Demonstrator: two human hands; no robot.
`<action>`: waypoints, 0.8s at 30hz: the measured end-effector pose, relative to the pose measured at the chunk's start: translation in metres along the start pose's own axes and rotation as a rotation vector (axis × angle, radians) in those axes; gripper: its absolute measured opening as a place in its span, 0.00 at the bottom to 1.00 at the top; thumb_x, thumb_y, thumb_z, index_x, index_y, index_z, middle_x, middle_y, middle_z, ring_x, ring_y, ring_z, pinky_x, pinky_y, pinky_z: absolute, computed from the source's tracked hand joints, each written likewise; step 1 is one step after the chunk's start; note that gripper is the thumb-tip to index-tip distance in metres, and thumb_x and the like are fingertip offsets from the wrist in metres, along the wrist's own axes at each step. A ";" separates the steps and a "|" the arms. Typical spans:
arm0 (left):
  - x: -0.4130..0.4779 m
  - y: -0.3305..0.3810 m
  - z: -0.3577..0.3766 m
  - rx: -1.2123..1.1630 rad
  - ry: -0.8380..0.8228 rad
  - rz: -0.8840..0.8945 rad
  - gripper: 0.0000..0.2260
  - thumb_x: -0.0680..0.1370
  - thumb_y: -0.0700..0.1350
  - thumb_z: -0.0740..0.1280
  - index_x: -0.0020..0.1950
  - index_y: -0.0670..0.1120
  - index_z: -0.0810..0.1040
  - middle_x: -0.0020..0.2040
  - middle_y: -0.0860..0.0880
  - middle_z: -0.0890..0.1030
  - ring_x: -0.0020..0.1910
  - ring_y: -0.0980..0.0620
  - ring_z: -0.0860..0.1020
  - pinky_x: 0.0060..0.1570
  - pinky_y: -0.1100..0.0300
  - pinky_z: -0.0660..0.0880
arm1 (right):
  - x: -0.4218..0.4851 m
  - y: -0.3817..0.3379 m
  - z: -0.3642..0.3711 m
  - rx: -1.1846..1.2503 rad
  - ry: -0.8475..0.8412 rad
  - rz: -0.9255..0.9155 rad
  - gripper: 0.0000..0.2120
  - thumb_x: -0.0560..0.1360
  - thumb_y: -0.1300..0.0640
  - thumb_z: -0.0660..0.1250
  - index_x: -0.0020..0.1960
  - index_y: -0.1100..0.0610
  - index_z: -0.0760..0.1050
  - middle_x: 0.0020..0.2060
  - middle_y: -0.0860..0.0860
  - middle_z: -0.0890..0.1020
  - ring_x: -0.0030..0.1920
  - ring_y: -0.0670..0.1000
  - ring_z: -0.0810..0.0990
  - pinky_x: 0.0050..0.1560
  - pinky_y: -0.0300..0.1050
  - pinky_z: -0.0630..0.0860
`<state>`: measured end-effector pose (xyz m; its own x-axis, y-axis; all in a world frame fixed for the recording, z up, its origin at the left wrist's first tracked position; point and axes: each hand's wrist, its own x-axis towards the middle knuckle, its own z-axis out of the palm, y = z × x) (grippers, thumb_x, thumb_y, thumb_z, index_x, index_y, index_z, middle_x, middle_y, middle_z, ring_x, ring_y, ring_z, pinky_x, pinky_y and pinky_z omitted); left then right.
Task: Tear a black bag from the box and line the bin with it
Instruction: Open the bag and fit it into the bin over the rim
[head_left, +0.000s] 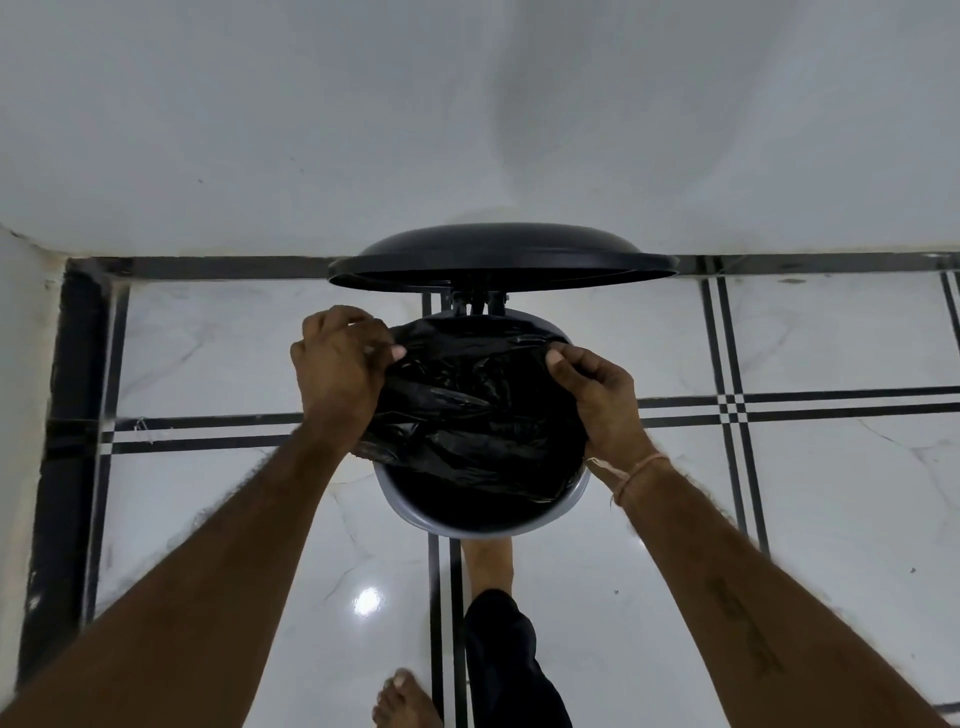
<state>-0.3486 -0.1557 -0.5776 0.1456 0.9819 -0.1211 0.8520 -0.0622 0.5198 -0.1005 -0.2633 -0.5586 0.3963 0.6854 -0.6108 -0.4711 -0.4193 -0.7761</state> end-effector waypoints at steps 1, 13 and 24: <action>0.000 0.000 -0.002 -0.010 -0.001 0.039 0.04 0.77 0.49 0.74 0.46 0.50 0.84 0.56 0.50 0.82 0.63 0.42 0.73 0.54 0.49 0.66 | 0.001 0.000 -0.003 0.000 0.003 0.010 0.14 0.79 0.64 0.72 0.62 0.70 0.80 0.55 0.65 0.86 0.53 0.62 0.86 0.62 0.59 0.82; 0.001 0.001 0.008 -0.281 -0.044 -0.049 0.03 0.78 0.47 0.72 0.51 0.52 0.83 0.46 0.55 0.85 0.46 0.52 0.83 0.49 0.57 0.79 | 0.001 0.005 -0.015 0.006 -0.010 0.087 0.14 0.79 0.65 0.70 0.64 0.69 0.80 0.56 0.64 0.86 0.55 0.61 0.86 0.60 0.54 0.83; -0.019 -0.011 -0.013 -0.135 -0.058 0.011 0.05 0.80 0.42 0.70 0.47 0.46 0.86 0.41 0.48 0.81 0.41 0.48 0.78 0.43 0.59 0.68 | 0.006 0.004 -0.012 -0.064 -0.005 -0.032 0.15 0.81 0.66 0.68 0.68 0.64 0.79 0.60 0.61 0.85 0.60 0.60 0.85 0.62 0.54 0.82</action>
<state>-0.3677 -0.1710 -0.5699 0.1868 0.9690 -0.1615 0.7754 -0.0445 0.6299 -0.0911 -0.2678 -0.5674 0.4063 0.7022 -0.5847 -0.4063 -0.4343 -0.8039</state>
